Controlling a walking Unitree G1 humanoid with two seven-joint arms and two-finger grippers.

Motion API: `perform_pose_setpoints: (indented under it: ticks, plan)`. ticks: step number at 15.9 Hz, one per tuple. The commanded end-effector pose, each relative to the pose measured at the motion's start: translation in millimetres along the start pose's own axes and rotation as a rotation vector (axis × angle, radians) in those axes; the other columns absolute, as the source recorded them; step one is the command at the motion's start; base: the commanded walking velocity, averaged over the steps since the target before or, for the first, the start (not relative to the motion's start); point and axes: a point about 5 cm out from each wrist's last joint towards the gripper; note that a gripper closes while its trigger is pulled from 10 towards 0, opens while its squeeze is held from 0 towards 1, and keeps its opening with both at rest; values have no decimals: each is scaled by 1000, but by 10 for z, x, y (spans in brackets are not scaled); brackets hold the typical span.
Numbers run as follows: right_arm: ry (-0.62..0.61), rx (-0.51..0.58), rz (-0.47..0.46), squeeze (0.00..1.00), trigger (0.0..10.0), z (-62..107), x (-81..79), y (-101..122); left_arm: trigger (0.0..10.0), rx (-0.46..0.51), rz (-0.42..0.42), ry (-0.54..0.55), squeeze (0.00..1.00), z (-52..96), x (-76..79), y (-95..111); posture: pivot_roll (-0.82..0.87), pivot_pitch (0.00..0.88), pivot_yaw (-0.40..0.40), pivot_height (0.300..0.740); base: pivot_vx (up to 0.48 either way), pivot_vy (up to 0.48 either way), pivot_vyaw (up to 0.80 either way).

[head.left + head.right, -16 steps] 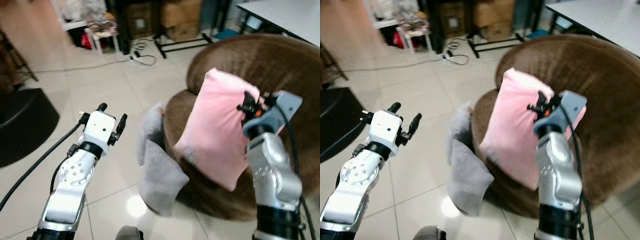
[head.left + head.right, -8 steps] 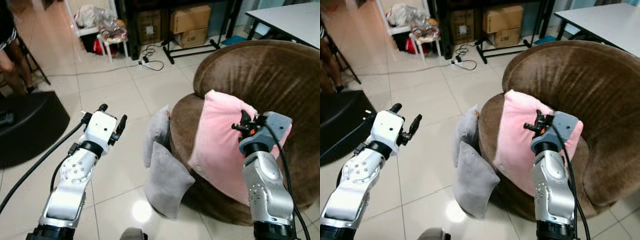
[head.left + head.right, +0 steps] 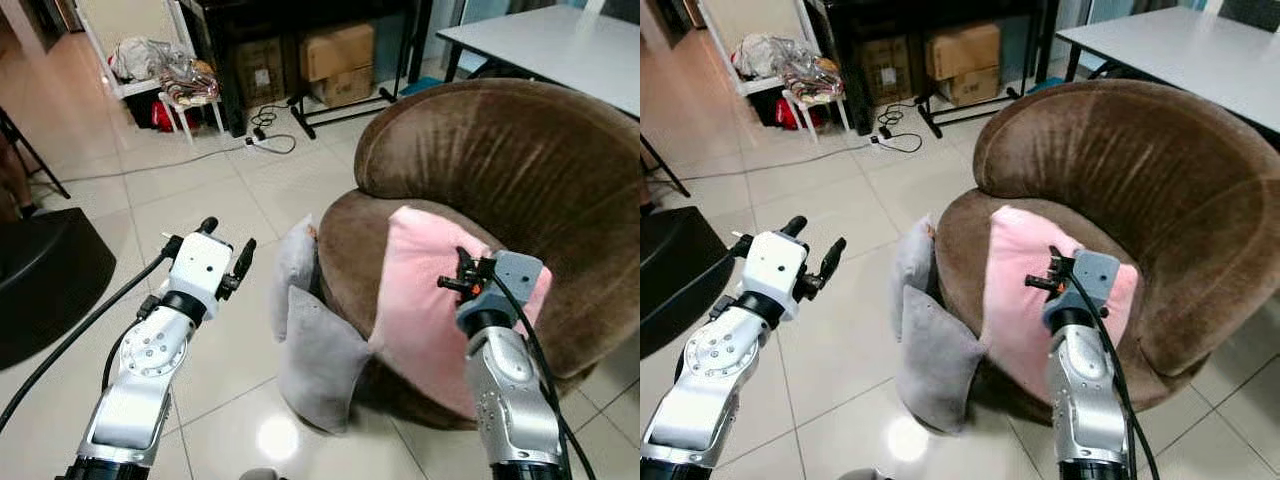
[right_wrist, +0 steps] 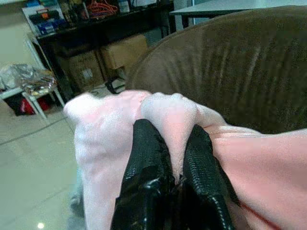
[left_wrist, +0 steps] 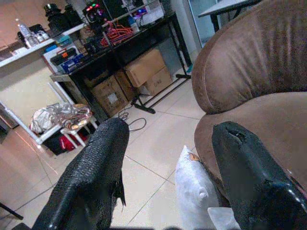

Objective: Move the pillow to the sofa from floor

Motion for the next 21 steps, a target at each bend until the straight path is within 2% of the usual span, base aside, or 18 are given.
perform_pose_setpoints:
  ticks: [1, 9, 20, 21]
  plan:
    - [18, 70, -22, 0, 10000, -34, -40, 138, 10000, 7, 3, 24, 0, 16, -52, 21, 24, 0, 40, 740, 0, 0, 0]
    - [82, 101, -35, 0, 10000, -77, -82, 191, 10000, 36, 8, 39, 0, -15, -12, 65, 23, 0, 8, 740, 0, 0, 0]
    - [93, 100, -31, 0, 10000, -94, -73, 202, 10000, 42, 17, 44, 0, -13, 20, 64, 19, 0, -2, 740, 0, 0, 0]
    - [92, 95, -32, 0, 10000, -96, -72, 198, 10000, 53, 27, 39, 0, -17, 19, 78, 18, 0, -2, 740, 0, 0, -800]
Point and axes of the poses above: a point about 5 cm out from each wrist's last joint towards the gripper, its own z axis pointing back from the gripper into the wrist, its own y axis along the axis of the wrist's last joint, x = y × z, and after that the axes turned 8 degrees about z, right-handed
